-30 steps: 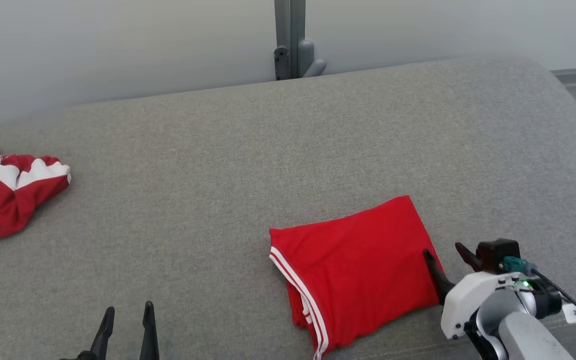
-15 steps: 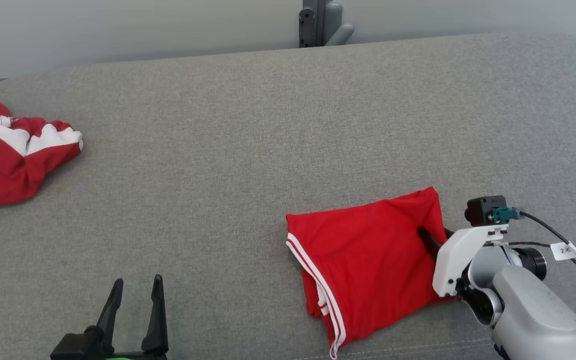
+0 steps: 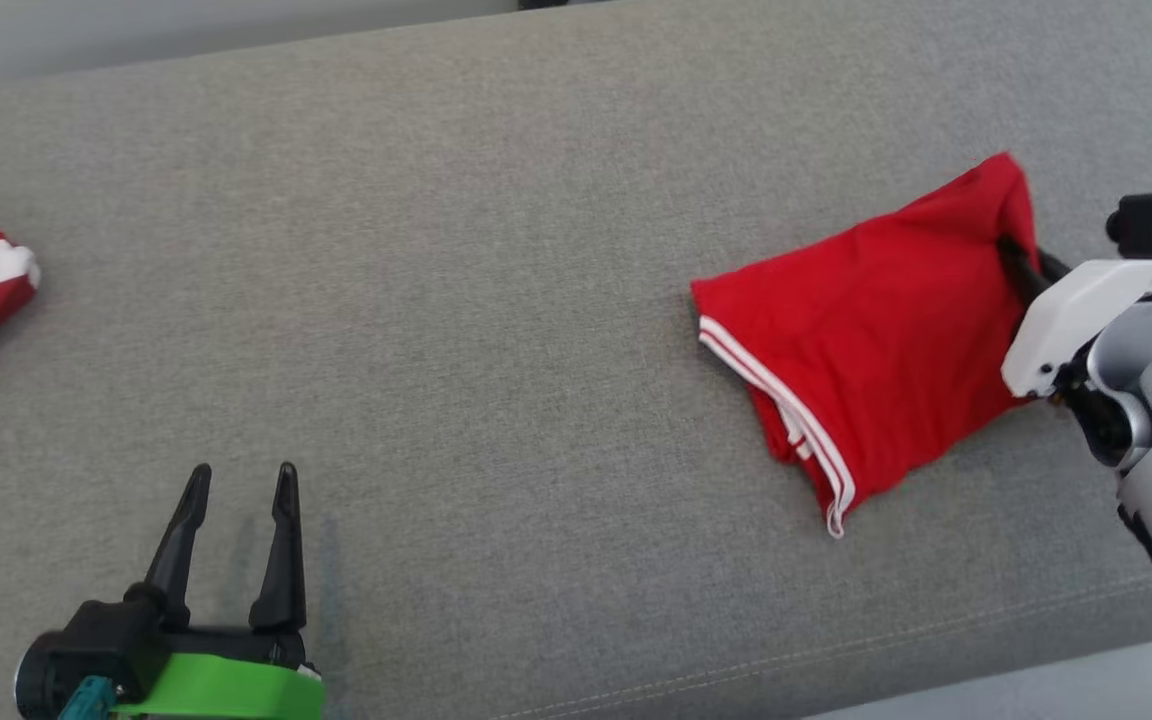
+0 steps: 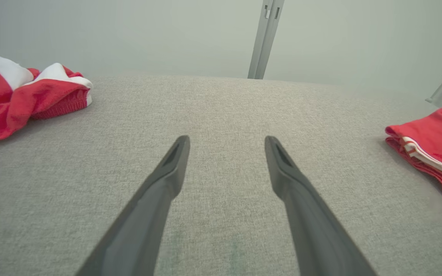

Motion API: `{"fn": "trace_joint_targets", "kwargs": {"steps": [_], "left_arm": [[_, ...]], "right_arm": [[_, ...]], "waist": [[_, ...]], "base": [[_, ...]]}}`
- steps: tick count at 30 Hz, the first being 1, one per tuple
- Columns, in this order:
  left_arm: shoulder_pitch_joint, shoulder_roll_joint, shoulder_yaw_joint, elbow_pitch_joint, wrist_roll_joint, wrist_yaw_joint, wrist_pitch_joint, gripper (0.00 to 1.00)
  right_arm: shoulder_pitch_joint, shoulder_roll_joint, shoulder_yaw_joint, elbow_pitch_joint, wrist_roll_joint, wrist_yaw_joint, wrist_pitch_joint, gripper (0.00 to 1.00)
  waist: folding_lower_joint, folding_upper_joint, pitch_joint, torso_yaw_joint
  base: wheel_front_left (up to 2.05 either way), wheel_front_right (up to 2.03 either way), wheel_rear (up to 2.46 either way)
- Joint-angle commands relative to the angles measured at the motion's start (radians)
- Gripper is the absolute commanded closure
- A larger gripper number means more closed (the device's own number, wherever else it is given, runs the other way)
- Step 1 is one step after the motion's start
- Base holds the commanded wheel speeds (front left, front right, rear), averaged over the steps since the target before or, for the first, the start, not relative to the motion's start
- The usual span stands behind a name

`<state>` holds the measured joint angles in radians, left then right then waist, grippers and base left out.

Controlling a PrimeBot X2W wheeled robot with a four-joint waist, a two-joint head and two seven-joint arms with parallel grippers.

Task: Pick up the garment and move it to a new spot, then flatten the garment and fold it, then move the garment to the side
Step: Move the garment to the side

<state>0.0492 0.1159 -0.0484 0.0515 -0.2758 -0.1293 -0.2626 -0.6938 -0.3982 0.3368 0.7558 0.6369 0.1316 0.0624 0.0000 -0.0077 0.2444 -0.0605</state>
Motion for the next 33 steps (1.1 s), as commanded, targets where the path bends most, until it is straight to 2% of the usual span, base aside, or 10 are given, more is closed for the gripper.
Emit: {"fn": "trace_joint_targets", "kwargs": {"steps": [1, 5, 8, 12, 22, 23, 24, 29, 31, 33], "left_arm": [[-0.029, 0.023, -0.006, -0.017, -0.005, -0.002, -0.003, 0.0], [-0.06, 0.065, -0.009, -0.052, -0.004, -0.001, -0.003, 0.0], [-0.085, 0.09, -0.019, -0.068, -0.006, -0.001, -0.003, 0.0], [-0.097, 0.117, -0.028, -0.092, -0.008, -0.001, -0.003, 0.0], [-0.07, 0.115, -0.016, -0.122, -0.012, -0.001, -0.003, 0.0], [-0.068, 0.11, -0.014, -0.122, -0.012, -0.001, -0.003, 0.0], [-0.067, 0.105, -0.012, -0.121, -0.012, -0.001, -0.003, 0.0], [-0.069, 0.081, -0.01, -0.107, -0.014, -0.001, -0.003, 0.0], [-0.076, 0.067, -0.013, -0.101, -0.014, -0.001, -0.003, 0.0], [-0.081, 0.054, -0.019, -0.095, -0.012, -0.001, -0.003, 0.0]], "right_arm": [[-0.035, -0.012, -0.016, 0.019, -0.019, -0.002, -0.022, 1.0], [-0.106, -0.025, -0.07, 0.075, -0.062, -0.002, -0.075, 1.0], [-0.155, -0.038, -0.115, 0.127, -0.103, -0.002, -0.123, 1.0], [-0.236, -0.062, -0.195, 0.207, -0.171, -0.002, -0.187, 1.0], [-0.379, -0.123, -0.368, 0.436, -0.36, -0.002, -0.267, 1.0], [-0.387, -0.131, -0.376, 0.454, -0.392, -0.002, -0.274, 0.55], [-0.397, -0.141, -0.394, 0.466, -0.413, -0.002, -0.285, 0.0], [-0.386, -0.113, -0.464, 0.466, -0.528, -0.002, -0.324, 0.0], [-0.363, -0.092, -0.479, 0.419, -0.572, -0.002, -0.328, 0.0], [-0.321, -0.066, -0.51, 0.317, -0.602, -0.002, -0.328, 0.0]], "waist": [[0.0, 0.0077, 0.088, -0.087], [0.0, 0.0077, 0.154, -0.125], [0.0, 0.0077, 0.189, -0.125], [0.0, 0.0077, 0.226, -0.101], [0.0, 0.0077, 0.259, -0.02], [0.0, 0.0077, 0.258, -0.014], [0.0, 0.0077, 0.256, -0.01], [0.0, 0.0077, 0.225, -0.005], [0.0, 0.0077, 0.204, -0.008], [0.0, 0.0077, 0.175, -0.008]], "base": [[0.0, 0.0, 0.0], [0.0, 0.0, 0.0], [0.0, 0.0, 0.0], [0.0, 0.0, 0.0], [0.0, 0.0, 0.0], [0.0, 0.0, 0.0], [0.0, 0.0, 0.0], [0.0, 0.0, 0.0], [0.0, 0.0, 0.0], [0.0, 0.0, 0.0]]}}
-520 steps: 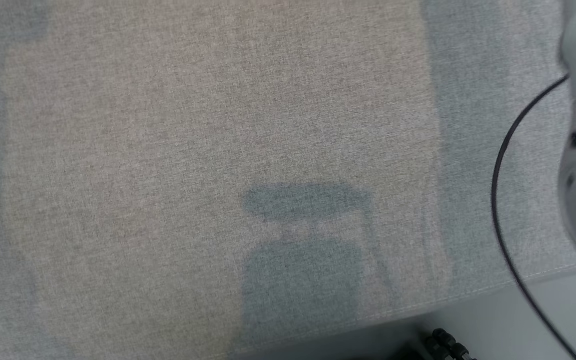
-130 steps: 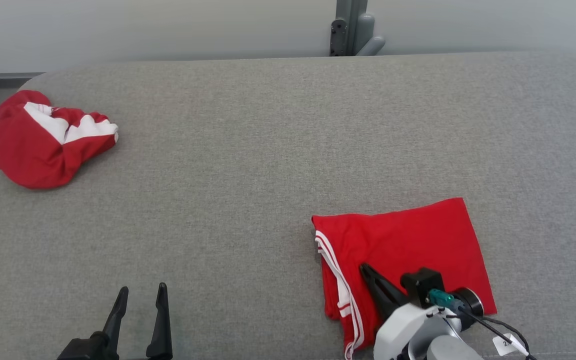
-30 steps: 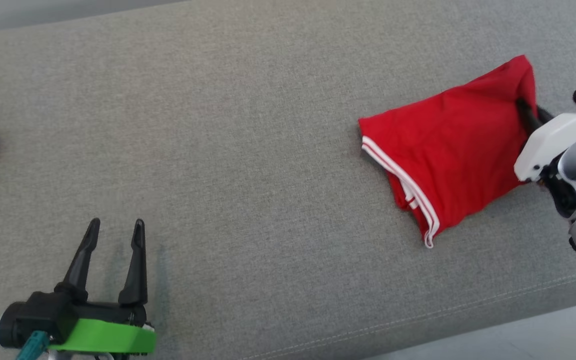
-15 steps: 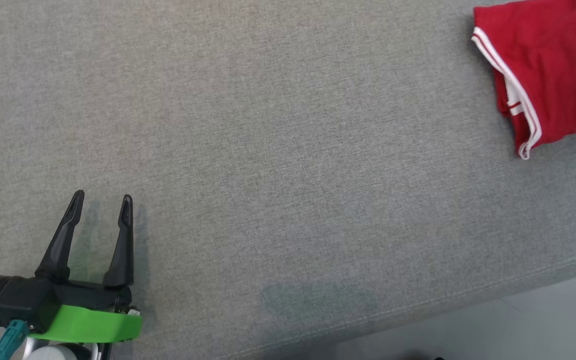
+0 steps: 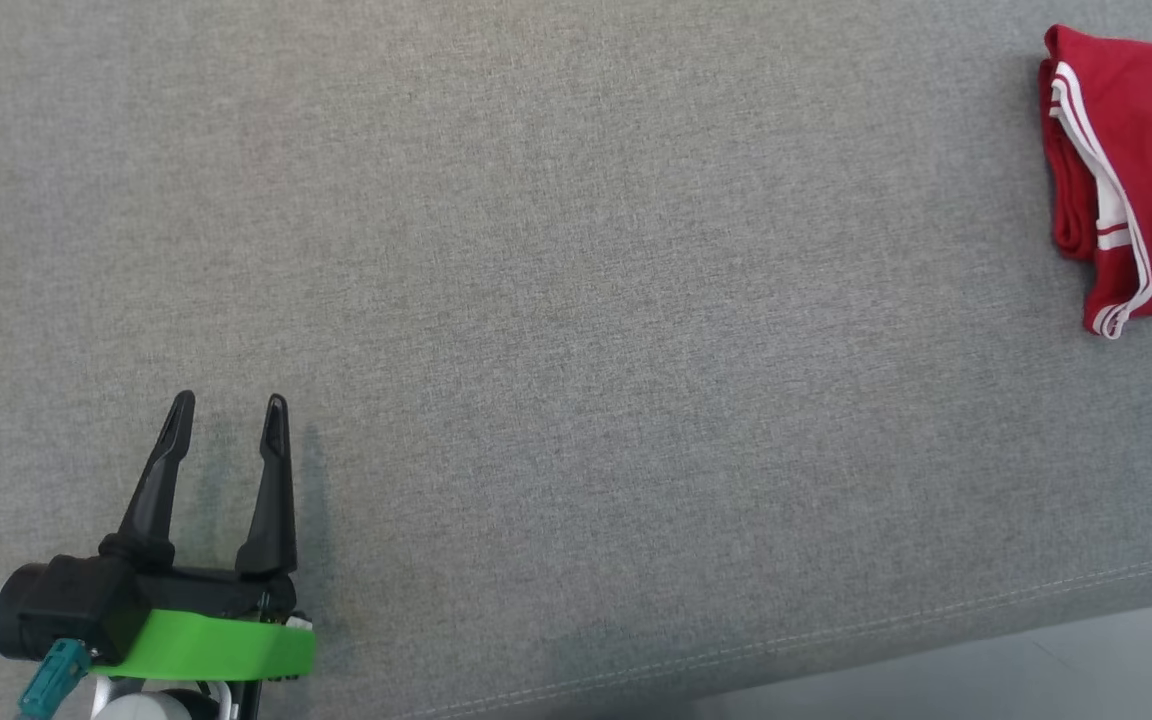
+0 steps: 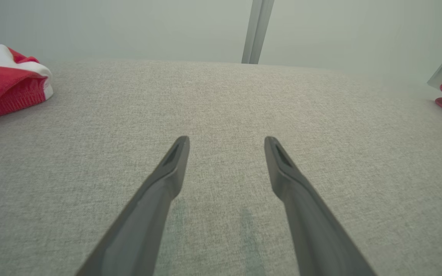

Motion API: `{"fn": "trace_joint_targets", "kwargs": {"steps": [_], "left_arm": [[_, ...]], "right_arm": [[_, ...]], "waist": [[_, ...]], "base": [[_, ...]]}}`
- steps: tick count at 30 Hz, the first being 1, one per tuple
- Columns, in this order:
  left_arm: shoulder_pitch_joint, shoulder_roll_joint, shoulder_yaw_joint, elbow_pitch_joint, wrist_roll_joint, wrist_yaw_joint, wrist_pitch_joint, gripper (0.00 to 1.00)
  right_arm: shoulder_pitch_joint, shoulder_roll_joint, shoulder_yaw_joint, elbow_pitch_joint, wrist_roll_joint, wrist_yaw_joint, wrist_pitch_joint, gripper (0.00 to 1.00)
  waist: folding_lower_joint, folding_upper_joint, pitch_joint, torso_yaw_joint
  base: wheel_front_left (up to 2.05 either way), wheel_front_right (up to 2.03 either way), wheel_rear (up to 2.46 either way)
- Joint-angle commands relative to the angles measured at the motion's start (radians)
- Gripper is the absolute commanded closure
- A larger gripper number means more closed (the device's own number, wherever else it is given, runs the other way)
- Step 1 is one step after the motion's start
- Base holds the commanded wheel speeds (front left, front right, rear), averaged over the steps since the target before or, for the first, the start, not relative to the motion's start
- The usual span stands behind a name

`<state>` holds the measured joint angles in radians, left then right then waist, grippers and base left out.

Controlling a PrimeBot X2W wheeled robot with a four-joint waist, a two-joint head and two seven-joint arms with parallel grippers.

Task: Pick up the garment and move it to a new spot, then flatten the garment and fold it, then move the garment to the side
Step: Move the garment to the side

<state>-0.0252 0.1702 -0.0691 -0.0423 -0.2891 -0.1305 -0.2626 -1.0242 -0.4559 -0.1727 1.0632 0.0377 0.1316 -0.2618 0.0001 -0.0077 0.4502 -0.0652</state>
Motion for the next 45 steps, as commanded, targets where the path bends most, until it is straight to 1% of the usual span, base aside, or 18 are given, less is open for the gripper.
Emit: {"fn": "trace_joint_targets", "kwargs": {"steps": [1, 5, 6, 7, 10, 12, 16, 21, 23, 27, 29, 31, 38, 45], "left_arm": [[-0.01, -0.008, 0.0, 0.006, 0.001, 0.0, -0.003, 0.0], [0.006, -0.037, 0.006, 0.039, 0.001, 0.0, -0.003, 0.0], [0.026, -0.05, 0.01, 0.059, -0.002, 0.0, -0.002, 0.0], [0.04, -0.053, 0.014, 0.072, 0.001, 0.0, -0.002, 0.0], [0.073, -0.069, 0.034, 0.105, 0.011, 0.0, -0.003, 0.0], [0.099, -0.078, 0.045, 0.123, 0.019, 0.0, -0.003, 0.0], [0.151, -0.093, 0.07, 0.158, 0.026, 0.0, -0.003, 0.0], [0.195, -0.107, 0.09, 0.193, 0.038, 0.0, -0.003, 0.0], [0.201, -0.109, 0.097, 0.204, 0.04, 0.0, -0.003, 0.0], [0.195, -0.114, 0.106, 0.234, 0.046, 0.0, -0.003, 0.0], [0.178, -0.116, 0.108, 0.255, 0.055, 0.0, -0.003, 0.0], [0.16, -0.116, 0.117, 0.273, 0.06, 0.001, -0.003, 0.0], [0.147, -0.119, 0.13, 0.292, 0.063, 0.002, -0.003, 0.0], [0.15, -0.119, 0.126, 0.288, 0.048, 0.001, -0.003, 0.0]], "right_arm": [[0.046, 0.01, -0.014, -0.043, -0.017, -0.002, -0.003, 0.0], [0.208, 0.097, -0.045, -0.275, -0.052, -0.002, -0.003, 0.0], [0.296, 0.132, -0.043, -0.374, -0.06, -0.002, -0.003, 0.0], [0.342, 0.15, -0.037, -0.419, -0.063, -0.002, -0.003, 0.0], [0.472, 0.194, -0.016, -0.539, -0.053, -0.002, -0.003, 0.0], [0.553, 0.209, -0.002, -0.605, -0.053, -0.002, -0.003, 0.0], [0.714, 0.247, 0.029, -0.71, -0.039, -0.002, -0.003, 0.0], [0.885, 0.308, 0.068, -0.781, -0.028, -0.002, -0.004, 0.0], [0.937, 0.338, 0.089, -0.792, -0.023, -0.002, -0.004, 0.0], [1.005, 0.376, 0.107, -0.807, -0.029, -0.002, -0.004, 0.0], [1.032, 0.385, 0.098, -0.818, -0.041, -0.002, -0.004, 0.0], [1.052, 0.396, 0.089, -0.832, -0.025, -0.002, -0.004, 0.0], [1.078, 0.403, 0.135, -0.844, -0.004, -0.002, -0.004, 0.0], [1.063, 0.404, 0.172, -0.843, 0.023, -0.002, -0.004, 0.0]], "waist": [[-0.0001, 0.0077, -0.048, -0.001], [-0.0001, 0.0077, -0.132, -0.001], [-0.0001, 0.0077, -0.18, 0.0], [-0.0001, 0.0077, -0.204, 0.0], [-0.0001, 0.0077, -0.277, 0.003], [-0.0001, 0.0077, -0.322, 0.007], [-0.0001, 0.0077, -0.398, 0.026], [-0.0001, 0.0077, -0.455, 0.053], [-0.0001, 0.0077, -0.462, 0.061], [-0.0001, 0.0077, -0.47, 0.08], [-0.0001, 0.0077, -0.475, 0.097], [-0.0001, 0.0077, -0.477, 0.114], [-0.0001, 0.0077, -0.478, 0.163], [-0.0001, 0.0077, -0.476, 0.172]], "base": [[0.0, 0.0, 0.0], [0.0, 0.0, 0.0], [0.0, 0.0, 0.0], [0.0, 0.0, 0.0], [0.0, 0.0, 0.0], [0.0, 0.0, 0.0], [0.0, 0.0, 0.0], [0.0, 0.0, 0.0], [0.0, 0.0, 0.0], [0.0, 0.0, 0.0], [0.0, 0.0, 0.0], [0.0, 0.0, 0.0], [0.0, 0.0, 0.0], [0.0, 0.0, 0.0]]}}
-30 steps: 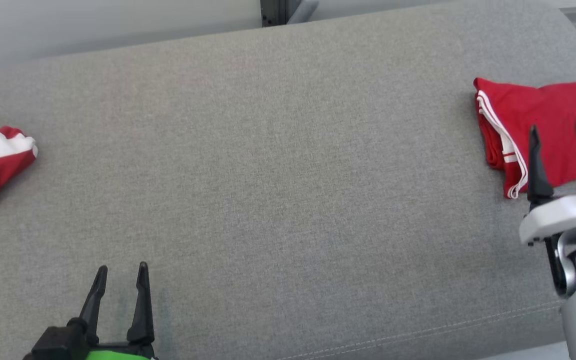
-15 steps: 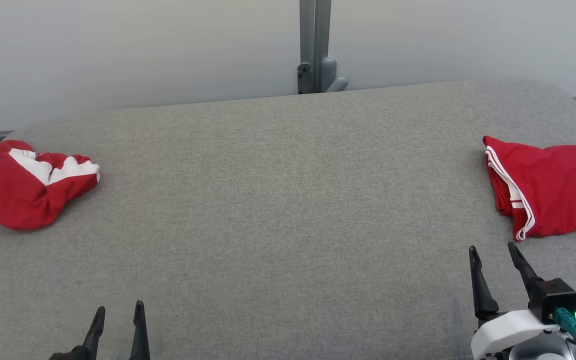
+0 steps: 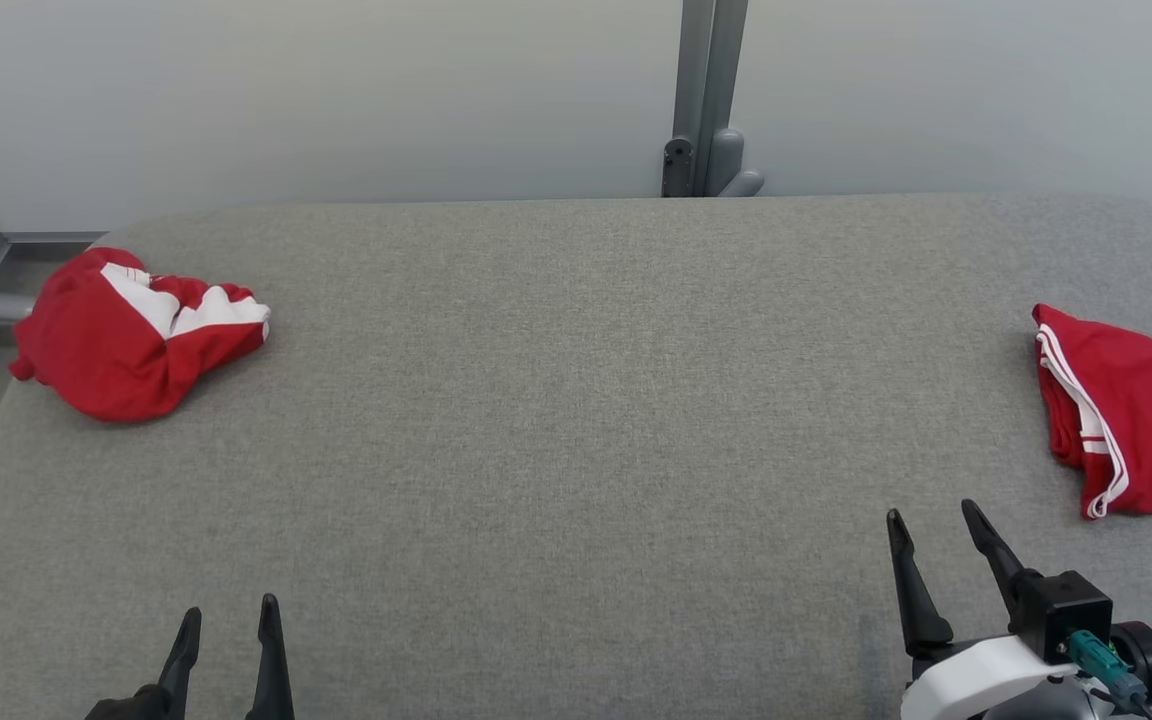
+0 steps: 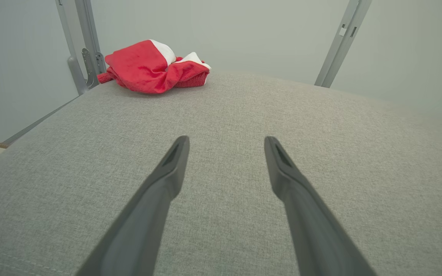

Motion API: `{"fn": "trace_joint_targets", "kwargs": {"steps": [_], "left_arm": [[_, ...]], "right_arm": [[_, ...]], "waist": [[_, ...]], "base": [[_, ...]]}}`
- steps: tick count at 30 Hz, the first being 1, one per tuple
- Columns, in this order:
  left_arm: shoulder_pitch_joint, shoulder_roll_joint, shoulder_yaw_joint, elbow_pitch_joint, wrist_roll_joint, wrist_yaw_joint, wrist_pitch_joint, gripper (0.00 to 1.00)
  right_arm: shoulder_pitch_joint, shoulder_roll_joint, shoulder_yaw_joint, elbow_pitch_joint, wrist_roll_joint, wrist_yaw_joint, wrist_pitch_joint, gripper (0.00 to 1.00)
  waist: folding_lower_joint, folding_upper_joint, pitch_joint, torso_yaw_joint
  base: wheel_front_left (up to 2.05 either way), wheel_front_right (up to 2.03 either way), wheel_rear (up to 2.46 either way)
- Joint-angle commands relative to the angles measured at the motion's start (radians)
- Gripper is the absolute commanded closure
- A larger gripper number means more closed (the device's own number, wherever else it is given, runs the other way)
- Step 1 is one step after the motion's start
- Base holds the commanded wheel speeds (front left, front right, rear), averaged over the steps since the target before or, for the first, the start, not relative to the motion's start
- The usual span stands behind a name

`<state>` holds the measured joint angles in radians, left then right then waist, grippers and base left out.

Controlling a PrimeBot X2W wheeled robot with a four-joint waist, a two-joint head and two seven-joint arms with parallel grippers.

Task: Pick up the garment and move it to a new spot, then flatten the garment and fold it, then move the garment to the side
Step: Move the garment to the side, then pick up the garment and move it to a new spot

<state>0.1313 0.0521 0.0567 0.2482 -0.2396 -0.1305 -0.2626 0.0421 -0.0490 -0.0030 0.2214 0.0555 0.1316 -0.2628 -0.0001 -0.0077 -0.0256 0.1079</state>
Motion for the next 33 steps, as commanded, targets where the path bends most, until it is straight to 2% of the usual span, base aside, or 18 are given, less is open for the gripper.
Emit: {"fn": "trace_joint_targets", "kwargs": {"steps": [1, 10, 15, 20, 21, 29, 33], "left_arm": [[-0.007, -0.001, 0.001, -0.002, -0.003, 0.001, -0.003, 0.0], [-0.013, -0.001, -0.011, -0.013, -0.015, 0.0, -0.003, 0.0], [-0.02, -0.001, -0.018, -0.018, -0.006, 0.0, -0.003, 0.0], [-0.022, -0.001, -0.024, -0.022, -0.003, 0.0, -0.003, 0.0], [-0.022, -0.001, -0.024, -0.022, -0.003, 0.0, -0.003, 0.0], [0.003, 0.005, -0.013, -0.023, 0.007, 0.0, -0.003, 0.0], [0.022, 0.006, 0.003, -0.031, 0.01, 0.0, -0.003, 0.0]], "right_arm": [[0.0, -0.003, 0.005, 0.0, 0.006, -0.002, -0.003, 0.0], [0.018, -0.003, 0.007, 0.009, 0.006, -0.002, -0.003, 0.0], [0.02, -0.003, 0.005, 0.011, 0.009, -0.002, -0.003, 0.0], [0.033, -0.003, 0.009, 0.015, 0.018, -0.002, -0.003, 0.0], [0.033, -0.003, 0.009, 0.015, 0.018, -0.002, -0.003, 0.0], [0.019, -0.002, 0.042, 0.023, 0.033, -0.002, -0.003, 0.0], [0.01, -0.002, 0.066, 0.031, 0.04, -0.002, -0.003, 0.0]], "waist": [[0.0001, 0.0077, 0.0, -0.004], [0.0001, 0.0077, 0.003, -0.028], [0.0001, 0.0077, 0.003, -0.006], [0.0001, 0.0077, -0.002, 0.077], [0.0001, 0.0077, -0.002, 0.077], [0.0001, 0.0077, -0.017, 0.261], [0.0001, 0.0077, -0.027, 0.314]], "base": [[0.0, 0.0, 0.0], [0.0, 0.0, 0.0], [0.0, 0.0, 0.0], [0.0, 0.0, 0.0], [0.0, 0.0, 0.0], [0.0, 0.0, 0.0], [0.0, 0.0, 0.0]]}}
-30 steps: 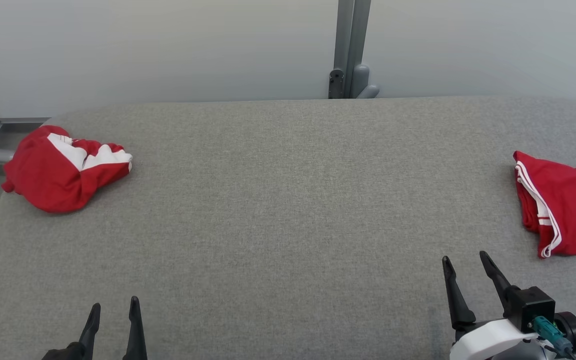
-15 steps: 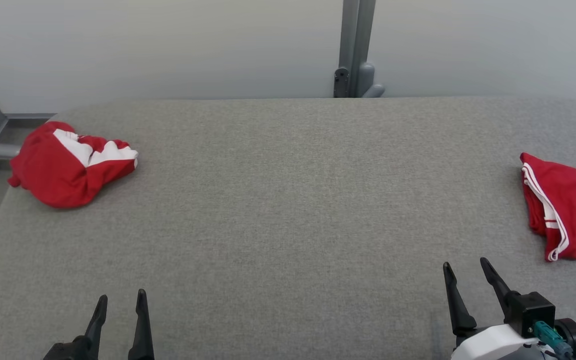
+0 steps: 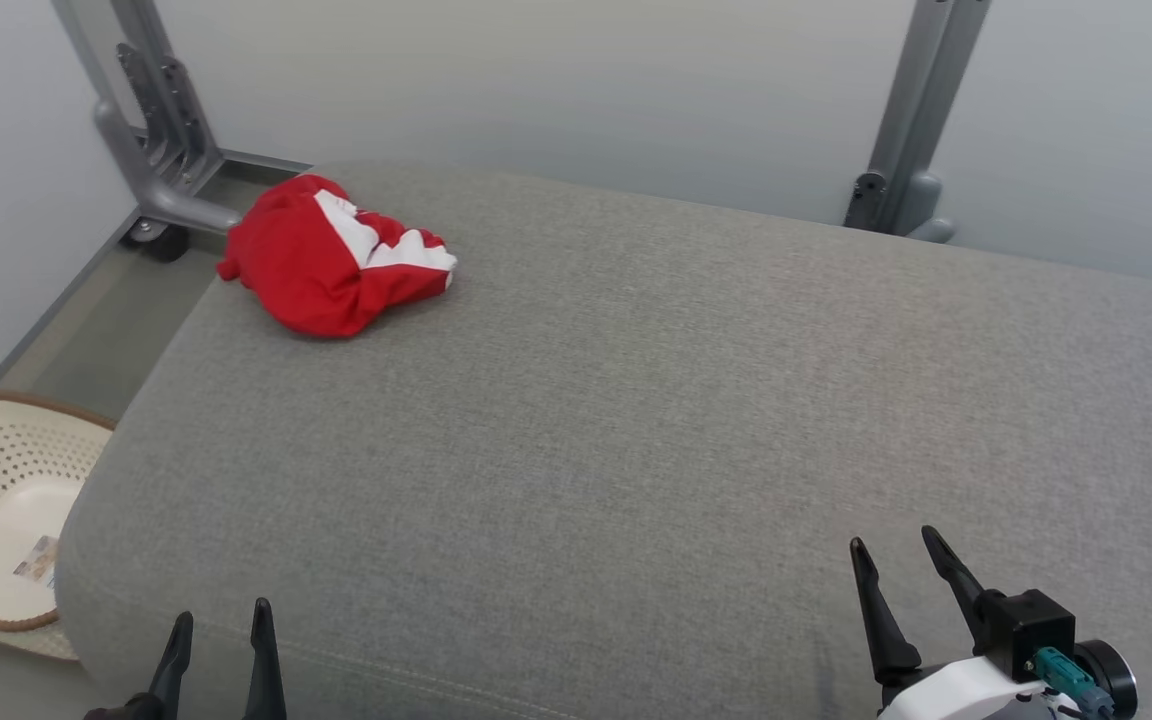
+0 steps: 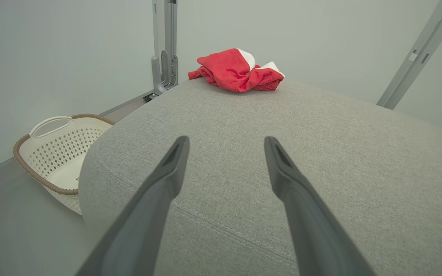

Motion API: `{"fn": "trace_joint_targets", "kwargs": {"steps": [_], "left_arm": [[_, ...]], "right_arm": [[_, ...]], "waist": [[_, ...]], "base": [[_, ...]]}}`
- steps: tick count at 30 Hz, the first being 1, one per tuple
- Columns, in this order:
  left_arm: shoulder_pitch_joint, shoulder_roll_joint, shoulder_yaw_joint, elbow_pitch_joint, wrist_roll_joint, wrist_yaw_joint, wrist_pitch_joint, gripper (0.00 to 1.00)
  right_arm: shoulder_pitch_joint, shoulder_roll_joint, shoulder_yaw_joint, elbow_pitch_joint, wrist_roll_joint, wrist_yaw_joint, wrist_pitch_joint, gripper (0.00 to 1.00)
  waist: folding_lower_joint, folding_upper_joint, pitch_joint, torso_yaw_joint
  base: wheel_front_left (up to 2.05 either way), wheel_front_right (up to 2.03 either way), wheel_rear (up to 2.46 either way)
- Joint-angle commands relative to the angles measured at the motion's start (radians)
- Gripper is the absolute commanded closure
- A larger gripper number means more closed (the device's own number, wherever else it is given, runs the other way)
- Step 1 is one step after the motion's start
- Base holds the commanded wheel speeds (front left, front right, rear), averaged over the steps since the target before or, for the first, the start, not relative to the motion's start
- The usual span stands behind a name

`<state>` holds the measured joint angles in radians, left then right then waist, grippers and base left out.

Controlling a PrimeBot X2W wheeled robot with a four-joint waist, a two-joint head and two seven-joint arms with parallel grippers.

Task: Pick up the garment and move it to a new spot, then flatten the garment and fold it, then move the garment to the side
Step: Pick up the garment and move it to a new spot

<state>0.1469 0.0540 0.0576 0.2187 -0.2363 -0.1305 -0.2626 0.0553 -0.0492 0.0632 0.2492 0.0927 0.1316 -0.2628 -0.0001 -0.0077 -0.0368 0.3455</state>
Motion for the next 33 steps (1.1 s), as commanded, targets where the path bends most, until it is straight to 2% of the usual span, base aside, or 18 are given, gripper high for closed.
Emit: {"fn": "trace_joint_targets", "kwargs": {"steps": [1, 6, 11, 14, 19, 20, 25, 31, 33], "left_arm": [[0.011, 0.004, 0.006, -0.003, 0.006, 0.0, -0.003, 0.0], [0.019, 0.004, 0.011, -0.011, 0.003, 0.0, -0.003, 0.0], [-0.009, 0.003, 0.014, -0.024, -0.01, 0.0, -0.003, 0.0], [-0.061, 0.002, 0.008, -0.03, -0.028, 0.0, -0.003, 0.0], [-0.209, 0.009, -0.009, -0.02, -0.074, 0.0, -0.003, 0.0], [-0.288, 0.021, -0.017, -0.005, -0.11, 0.0, -0.003, 0.0], [-0.493, 0.081, -0.033, 0.059, -0.2, 0.0, -0.003, 0.0], [-0.699, 0.192, -0.048, 0.177, -0.301, 0.0, -0.001, 0.0], [-0.728, 0.205, -0.052, 0.202, -0.322, 0.0, -0.001, 0.0]], "right_arm": [[-0.004, -0.003, 0.003, 0.006, 0.003, -0.002, -0.003, 0.0], [0.004, -0.003, 0.006, 0.01, -0.001, -0.002, -0.003, 0.0], [-0.014, -0.003, 0.002, 0.007, -0.022, -0.002, -0.003, 0.0], [-0.044, -0.004, -0.012, -0.002, -0.051, -0.002, -0.003, 0.0], [-0.126, -0.01, -0.052, -0.032, -0.129, -0.002, -0.003, 0.0], [-0.168, -0.024, -0.07, -0.048, -0.152, -0.002, -0.003, 0.0], [-0.259, -0.05, -0.11, -0.09, -0.194, -0.002, -0.003, 0.0], [-0.32, -0.065, -0.109, -0.127, -0.216, -0.002, -0.003, 0.0], [-0.323, -0.066, -0.107, -0.132, -0.218, -0.002, -0.003, 0.0]], "waist": [[0.0001, 0.0077, -0.018, 0.084], [0.0001, 0.0077, -0.016, 0.098], [0.0001, 0.0077, 0.03, 0.067], [0.0001, 0.0077, 0.105, 0.037], [0.0001, 0.0077, 0.294, -0.01], [0.0001, 0.0077, 0.377, -0.026], [0.0001, 0.0077, 0.544, -0.059], [0.0001, 0.0077, 0.629, -0.094], [0.0001, 0.0077, 0.632, -0.1]], "base": [[0.0, 0.0, 0.0], [0.0, 0.0, 0.0], [0.0, 0.0, 0.0], [0.0, 0.0, 0.0], [0.0, 0.0, 0.0], [0.0, 0.0, 0.0], [0.0, 0.0, 0.0], [0.0, 0.0, 0.0], [0.0, 0.0, 0.0]]}}
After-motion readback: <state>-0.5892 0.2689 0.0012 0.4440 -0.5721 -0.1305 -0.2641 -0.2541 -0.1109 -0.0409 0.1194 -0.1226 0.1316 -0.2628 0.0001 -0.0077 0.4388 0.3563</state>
